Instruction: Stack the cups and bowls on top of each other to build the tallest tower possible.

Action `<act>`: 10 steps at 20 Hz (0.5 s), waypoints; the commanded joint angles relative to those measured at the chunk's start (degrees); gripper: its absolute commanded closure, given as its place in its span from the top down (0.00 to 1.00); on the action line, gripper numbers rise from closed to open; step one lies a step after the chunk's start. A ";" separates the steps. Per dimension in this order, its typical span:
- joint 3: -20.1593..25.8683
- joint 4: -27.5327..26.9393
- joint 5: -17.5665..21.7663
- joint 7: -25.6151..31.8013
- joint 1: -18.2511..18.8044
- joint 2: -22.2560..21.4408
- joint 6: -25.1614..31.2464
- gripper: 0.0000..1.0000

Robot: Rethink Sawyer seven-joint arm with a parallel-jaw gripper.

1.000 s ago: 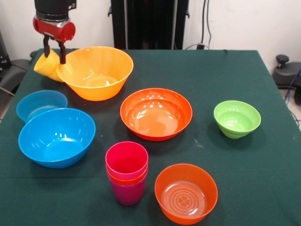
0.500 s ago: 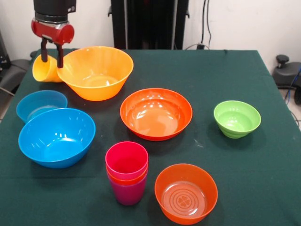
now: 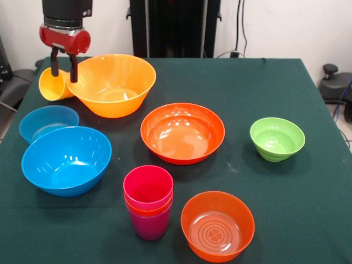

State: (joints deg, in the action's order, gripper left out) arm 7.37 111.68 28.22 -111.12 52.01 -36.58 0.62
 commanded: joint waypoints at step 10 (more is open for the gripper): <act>1.60 1.14 -3.66 -10.11 -4.77 3.69 -3.72 1.00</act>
State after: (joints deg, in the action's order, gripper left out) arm 7.21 111.70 27.36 -111.12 50.72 -36.58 0.05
